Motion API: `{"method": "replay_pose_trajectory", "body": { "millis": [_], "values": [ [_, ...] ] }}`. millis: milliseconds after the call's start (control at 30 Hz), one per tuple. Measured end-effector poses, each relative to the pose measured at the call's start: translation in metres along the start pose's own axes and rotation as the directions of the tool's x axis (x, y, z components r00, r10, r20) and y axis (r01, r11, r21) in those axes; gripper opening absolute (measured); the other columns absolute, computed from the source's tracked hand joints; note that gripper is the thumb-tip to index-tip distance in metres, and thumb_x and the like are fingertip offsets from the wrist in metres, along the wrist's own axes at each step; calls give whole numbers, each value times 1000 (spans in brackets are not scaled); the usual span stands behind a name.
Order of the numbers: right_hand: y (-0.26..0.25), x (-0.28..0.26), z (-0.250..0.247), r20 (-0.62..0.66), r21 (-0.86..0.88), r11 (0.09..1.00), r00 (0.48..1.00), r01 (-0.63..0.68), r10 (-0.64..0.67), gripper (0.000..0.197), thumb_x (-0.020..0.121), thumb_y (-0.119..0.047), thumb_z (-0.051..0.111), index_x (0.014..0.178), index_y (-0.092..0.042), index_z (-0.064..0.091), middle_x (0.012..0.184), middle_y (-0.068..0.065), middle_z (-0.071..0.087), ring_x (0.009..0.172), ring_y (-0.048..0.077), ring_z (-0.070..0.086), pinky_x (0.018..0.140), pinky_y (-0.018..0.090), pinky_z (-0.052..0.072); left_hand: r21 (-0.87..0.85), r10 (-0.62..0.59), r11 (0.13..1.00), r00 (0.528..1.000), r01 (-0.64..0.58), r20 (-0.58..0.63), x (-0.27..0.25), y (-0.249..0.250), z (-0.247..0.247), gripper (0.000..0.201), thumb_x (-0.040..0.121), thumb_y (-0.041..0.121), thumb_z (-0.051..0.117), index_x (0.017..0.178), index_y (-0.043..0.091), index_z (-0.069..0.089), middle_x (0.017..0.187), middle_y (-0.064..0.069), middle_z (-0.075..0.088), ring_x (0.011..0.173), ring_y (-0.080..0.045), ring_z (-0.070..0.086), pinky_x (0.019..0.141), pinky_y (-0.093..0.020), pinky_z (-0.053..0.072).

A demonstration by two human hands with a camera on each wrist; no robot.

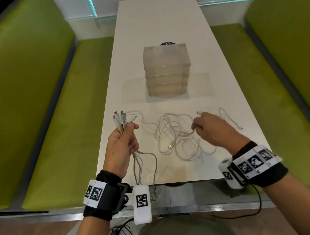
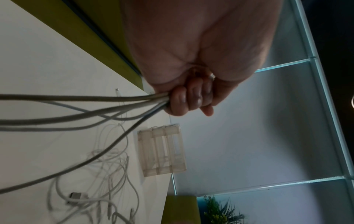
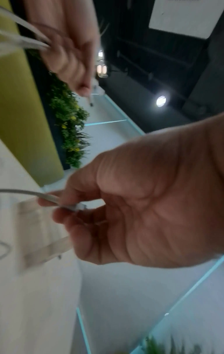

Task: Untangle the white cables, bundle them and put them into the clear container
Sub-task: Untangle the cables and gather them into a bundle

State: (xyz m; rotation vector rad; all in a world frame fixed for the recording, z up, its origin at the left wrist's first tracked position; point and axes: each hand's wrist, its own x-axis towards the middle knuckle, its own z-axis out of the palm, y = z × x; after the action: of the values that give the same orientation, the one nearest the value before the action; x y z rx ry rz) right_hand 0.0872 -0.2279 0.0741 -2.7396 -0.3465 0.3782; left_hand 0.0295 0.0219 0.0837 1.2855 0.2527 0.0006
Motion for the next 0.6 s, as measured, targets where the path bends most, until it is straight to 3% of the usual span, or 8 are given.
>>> {"method": "replay_pose_trajectory", "body": {
  "millis": [133,233,300,400,600],
  "values": [
    [-20,-9,-42,177,-17,974,960,225,-218,28,93,-1,49,103,-17,70,108,4,55,102,20,57,85,30,46,12,15,1000,1000,-15,23,1,-4,13,25,101,19,41,83,11,55,53,8,37,50,-10,35,53,-22,32],
    [-45,-11,-58,94,71,925,921,373,-378,28,90,3,53,100,-17,70,101,0,57,90,12,57,78,23,45,6,30,1000,998,-30,55,2,-8,27,27,102,18,36,85,10,54,66,3,66,67,-15,65,64,-24,50],
    [-63,-11,-62,-7,189,888,904,420,-427,21,89,2,55,98,-13,68,93,1,61,80,4,56,71,15,42,-20,21,1000,996,-19,88,4,-11,36,26,102,17,36,88,11,57,86,-3,75,89,-20,71,78,-28,57],
    [-78,-6,-59,-133,405,816,910,412,-394,14,88,-2,60,94,-15,62,81,-1,66,71,-1,57,66,11,42,-49,4,999,993,1,115,3,-13,45,26,101,19,39,99,13,64,102,-6,73,105,-24,67,92,-35,54],
    [-85,1,-39,-273,634,714,950,297,-153,16,82,-5,69,80,-14,57,75,0,69,65,4,64,61,12,48,-115,-19,993,981,42,195,1,-17,46,31,100,22,37,118,11,59,108,-3,73,106,-19,67,90,-29,53]
  ]
}}
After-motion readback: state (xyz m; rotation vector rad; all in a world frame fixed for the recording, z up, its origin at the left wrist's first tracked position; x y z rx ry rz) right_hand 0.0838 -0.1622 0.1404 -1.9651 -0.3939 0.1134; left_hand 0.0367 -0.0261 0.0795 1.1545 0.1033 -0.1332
